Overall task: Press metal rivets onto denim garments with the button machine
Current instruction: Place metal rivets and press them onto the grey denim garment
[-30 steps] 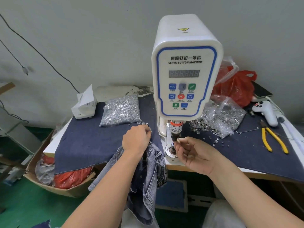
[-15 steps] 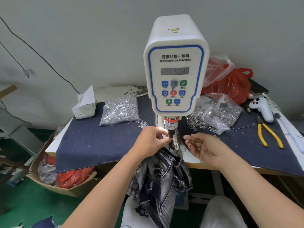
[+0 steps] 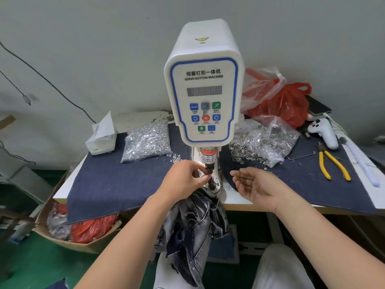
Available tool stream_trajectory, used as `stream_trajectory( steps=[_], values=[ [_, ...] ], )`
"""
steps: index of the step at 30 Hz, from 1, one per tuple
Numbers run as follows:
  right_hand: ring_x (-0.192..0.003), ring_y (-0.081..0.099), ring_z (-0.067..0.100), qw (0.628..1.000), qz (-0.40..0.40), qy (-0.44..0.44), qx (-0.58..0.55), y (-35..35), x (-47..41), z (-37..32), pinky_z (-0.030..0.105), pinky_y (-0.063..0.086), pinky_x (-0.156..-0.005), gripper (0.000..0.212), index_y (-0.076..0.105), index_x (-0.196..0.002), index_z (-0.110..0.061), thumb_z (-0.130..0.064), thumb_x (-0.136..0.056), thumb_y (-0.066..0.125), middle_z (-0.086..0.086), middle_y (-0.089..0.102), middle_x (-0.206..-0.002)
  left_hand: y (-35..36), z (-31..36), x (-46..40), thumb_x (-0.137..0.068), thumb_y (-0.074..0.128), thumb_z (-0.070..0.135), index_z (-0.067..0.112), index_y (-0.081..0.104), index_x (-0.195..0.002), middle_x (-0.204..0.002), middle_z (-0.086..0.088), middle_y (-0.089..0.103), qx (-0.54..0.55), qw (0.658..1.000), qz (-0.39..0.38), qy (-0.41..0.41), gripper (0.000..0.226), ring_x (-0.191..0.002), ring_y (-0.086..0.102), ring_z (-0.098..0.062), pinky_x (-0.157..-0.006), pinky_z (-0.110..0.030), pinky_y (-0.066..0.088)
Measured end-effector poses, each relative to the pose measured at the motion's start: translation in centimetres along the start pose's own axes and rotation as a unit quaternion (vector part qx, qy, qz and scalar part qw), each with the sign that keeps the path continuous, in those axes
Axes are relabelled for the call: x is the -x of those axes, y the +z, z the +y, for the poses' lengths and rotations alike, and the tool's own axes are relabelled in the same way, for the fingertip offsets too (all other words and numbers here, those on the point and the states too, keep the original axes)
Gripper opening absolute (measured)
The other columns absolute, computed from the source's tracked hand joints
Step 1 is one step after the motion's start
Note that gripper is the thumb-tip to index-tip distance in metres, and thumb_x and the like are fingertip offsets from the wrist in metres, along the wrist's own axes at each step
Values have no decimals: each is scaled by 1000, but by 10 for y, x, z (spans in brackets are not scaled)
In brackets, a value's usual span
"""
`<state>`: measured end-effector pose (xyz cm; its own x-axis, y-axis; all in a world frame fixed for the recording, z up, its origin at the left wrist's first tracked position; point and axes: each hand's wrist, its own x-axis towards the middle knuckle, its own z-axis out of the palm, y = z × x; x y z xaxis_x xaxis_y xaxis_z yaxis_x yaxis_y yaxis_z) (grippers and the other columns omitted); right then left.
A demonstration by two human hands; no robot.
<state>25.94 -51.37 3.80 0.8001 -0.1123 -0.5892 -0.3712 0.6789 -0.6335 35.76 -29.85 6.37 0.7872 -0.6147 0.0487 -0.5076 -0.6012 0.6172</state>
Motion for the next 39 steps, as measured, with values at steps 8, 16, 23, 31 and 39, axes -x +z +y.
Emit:
stream_trajectory(
  steps=[8,16,23,31,39],
  values=[
    [-56,67,14,1000,-13,1,-1,4,3,1,21,56,-49,28,74,-93,4,-13,-103,55,11,71,-73,-3,0,-1,-95,77,40,36,78,-91,-65,2,66,-41,999,6,8,6,-55,50,-9,-51,-20,35],
    [-54,66,14,1000,-18,0,8,8,5,1,21,56,-49,27,73,-94,4,-14,-103,54,10,70,-71,-1,-8,2,-95,76,41,40,76,-89,-60,8,65,-10,1000,6,1,6,-52,50,-4,-52,-17,35],
    [-68,65,15,963,-22,-79,255,12,18,13,24,57,-64,17,78,-97,-8,-24,-95,70,7,73,-85,-7,-22,15,-101,69,42,29,77,-92,-58,23,64,155,985,31,-74,17,-57,56,9,-58,-4,38],
    [-103,56,-3,737,-120,-184,639,21,34,28,21,46,-88,36,61,-104,-43,-67,-80,74,-18,60,-115,-1,-5,25,-97,68,57,25,79,-93,-89,18,79,294,948,10,-123,33,-81,72,6,-69,-9,48],
    [-83,72,22,930,-224,-88,278,11,26,12,30,58,-72,9,74,-82,-20,-11,-83,70,13,72,-90,-21,-9,34,-80,79,58,27,79,-91,-95,4,79,179,929,-314,-82,33,-86,72,-12,-92,-33,56]
  ],
)
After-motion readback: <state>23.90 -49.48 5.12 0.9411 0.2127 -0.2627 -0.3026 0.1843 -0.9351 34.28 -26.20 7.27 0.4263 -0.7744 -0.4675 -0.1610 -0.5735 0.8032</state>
